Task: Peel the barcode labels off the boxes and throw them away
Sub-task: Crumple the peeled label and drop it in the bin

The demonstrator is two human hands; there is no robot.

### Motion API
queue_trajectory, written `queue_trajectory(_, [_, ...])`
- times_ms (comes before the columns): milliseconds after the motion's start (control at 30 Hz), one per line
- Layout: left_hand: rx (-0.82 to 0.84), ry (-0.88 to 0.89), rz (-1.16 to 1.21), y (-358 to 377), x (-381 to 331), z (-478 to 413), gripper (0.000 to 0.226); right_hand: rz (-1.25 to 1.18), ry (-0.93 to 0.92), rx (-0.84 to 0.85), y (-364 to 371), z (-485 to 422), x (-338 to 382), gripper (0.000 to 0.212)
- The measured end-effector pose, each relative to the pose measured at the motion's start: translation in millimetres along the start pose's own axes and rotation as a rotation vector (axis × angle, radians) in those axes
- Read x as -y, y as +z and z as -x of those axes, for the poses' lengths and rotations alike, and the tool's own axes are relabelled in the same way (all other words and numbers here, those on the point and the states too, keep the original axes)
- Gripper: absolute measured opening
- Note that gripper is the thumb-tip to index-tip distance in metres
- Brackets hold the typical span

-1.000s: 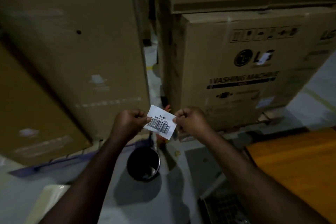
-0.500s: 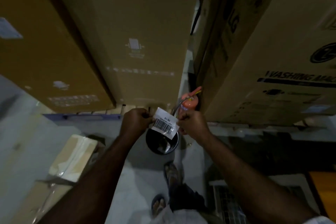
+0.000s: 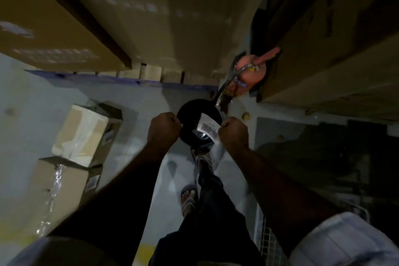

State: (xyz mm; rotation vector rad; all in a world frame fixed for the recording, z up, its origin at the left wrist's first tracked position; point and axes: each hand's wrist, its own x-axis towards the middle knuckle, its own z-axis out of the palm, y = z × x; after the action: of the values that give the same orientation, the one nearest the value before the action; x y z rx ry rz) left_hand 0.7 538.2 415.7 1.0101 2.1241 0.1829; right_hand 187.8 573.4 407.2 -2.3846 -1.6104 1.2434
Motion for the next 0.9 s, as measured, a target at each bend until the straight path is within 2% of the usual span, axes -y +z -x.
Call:
queue_trajectory(133, [0.108, -0.046, -0.005, 40, 14, -37, 0.017, 0.141, 0.059, 0.081, 48, -45, -18, 0.022])
queue_trajectory(267, [0.179, -0.037, -0.047, 77, 31, -62, 0.02, 0.229, -0.004, 0.094, 96, -76, -22, 0.022])
queue_trajectory(367, [0.197, 0.018, -0.087, 94, 39, -75, 0.046, 0.233, 0.0, 0.096, 122, -94, -30, 0.031])
queue_trajectory(433, [0.224, -0.01, -0.121, 97, 44, -80, 0.043, 0.219, -0.034, 0.163, 136, -98, -34, 0.039])
queue_trajectory(500, [0.254, -0.024, -0.169, 99, 51, -86, 0.04, 0.192, -0.049, 0.224, 146, -97, -39, 0.029])
queue_trajectory(567, [0.272, -0.007, -0.228, 99, 58, -88, 0.04, 0.141, -0.074, 0.217, 155, -94, -40, 0.022])
queue_trajectory(600, [0.286, 0.0, -0.256, 98, 58, -88, 0.039, 0.127, -0.04, 0.337, 164, -93, -46, 0.017])
queue_trajectory(633, [0.288, 0.009, -0.273, 96, 59, -88, 0.038, 0.115, -0.081, 0.402, 177, -98, -57, 0.011])
queue_trajectory(700, [0.265, -0.005, -0.278, 91, 61, -88, 0.035, 0.151, -0.17, 0.387, 192, -116, -74, 0.01])
queue_trajectory(767, [0.251, -0.035, -0.246, 83, 64, -86, 0.033, 0.181, -0.146, 0.499, 193, -112, -57, 0.027])
queue_trajectory(833, [0.234, -0.128, -0.157, 71, 74, -84, 0.032, 0.222, -0.135, 0.493, 171, -98, -21, 0.022])
queue_trajectory(900, [0.207, -0.221, -0.078, 55, 86, -80, 0.04, 0.272, -0.261, 0.469, 158, -79, 17, 0.02])
